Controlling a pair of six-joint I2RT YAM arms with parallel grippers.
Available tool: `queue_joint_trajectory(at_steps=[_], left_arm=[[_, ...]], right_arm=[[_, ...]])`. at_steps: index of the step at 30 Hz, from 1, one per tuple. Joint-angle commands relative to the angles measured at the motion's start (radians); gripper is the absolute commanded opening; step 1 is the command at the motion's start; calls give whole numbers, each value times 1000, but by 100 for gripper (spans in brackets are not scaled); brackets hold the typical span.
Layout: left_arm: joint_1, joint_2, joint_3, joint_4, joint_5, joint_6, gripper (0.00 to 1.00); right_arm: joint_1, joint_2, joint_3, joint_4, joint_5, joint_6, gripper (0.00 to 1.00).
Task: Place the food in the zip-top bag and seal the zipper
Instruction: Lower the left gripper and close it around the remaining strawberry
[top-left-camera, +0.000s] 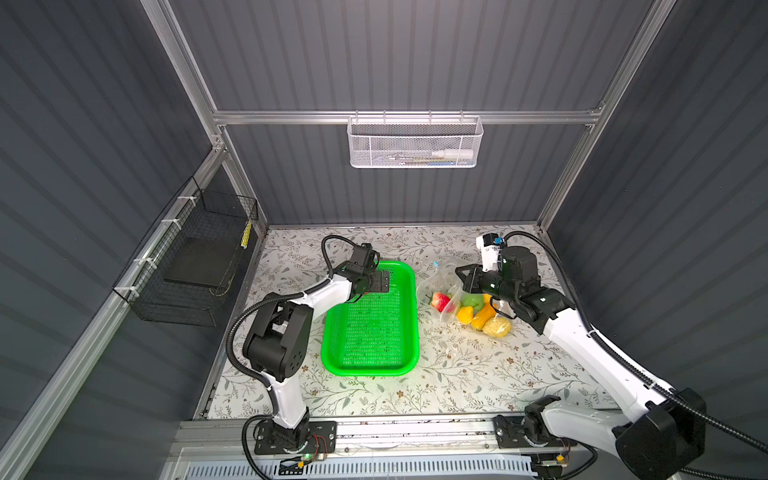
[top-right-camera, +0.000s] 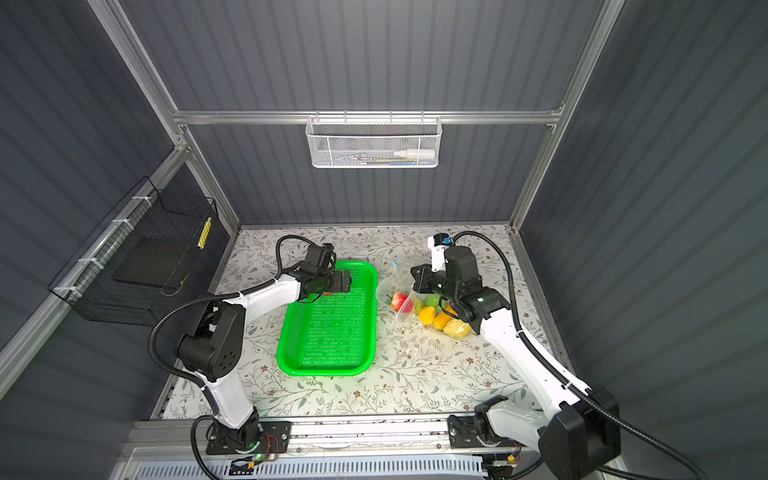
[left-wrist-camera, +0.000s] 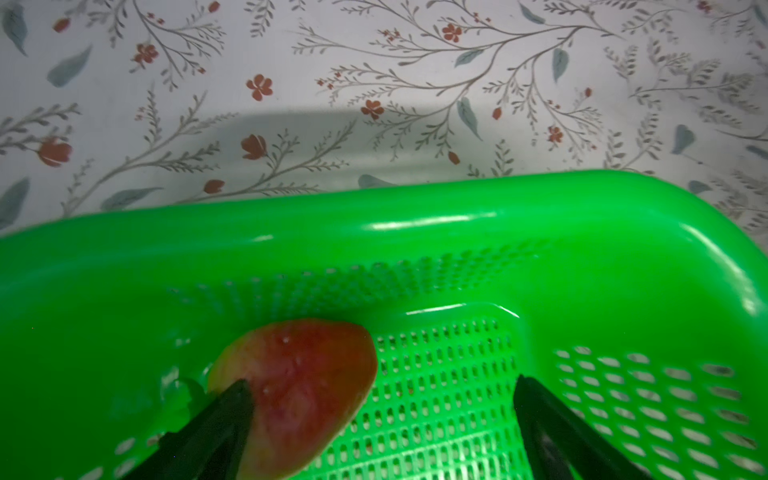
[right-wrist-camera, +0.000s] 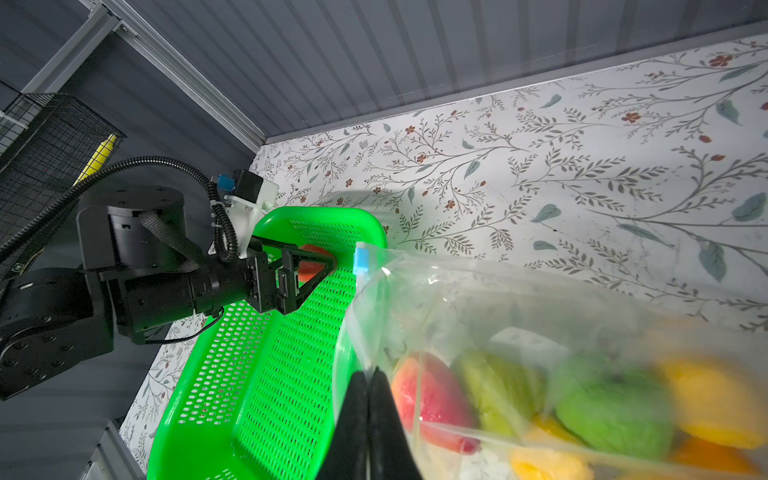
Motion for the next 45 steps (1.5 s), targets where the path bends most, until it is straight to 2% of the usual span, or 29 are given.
queue_joint_trajectory(at_steps=[1, 9, 15, 21, 33, 45], left_arm=[[-7, -60, -57, -22, 136, -117, 100], [-20, -138, -1, -79, 105, -96, 100], [-16, -85, 84, -129, -26, 76, 100], [-4, -18, 117, -161, -63, 217, 100], [24, 65, 112, -158, -66, 297, 100], [47, 130, 113, -166, 30, 316, 99]], right_arm=[[3, -16, -10, 18, 7, -6, 0], [3, -18, -7, 16, 3, -2, 0], [3, -33, -8, 7, 8, -3, 0], [3, -45, -7, -6, 25, -9, 0], [3, -46, -5, -12, 24, -12, 0], [3, -45, -5, -16, 30, -15, 0]])
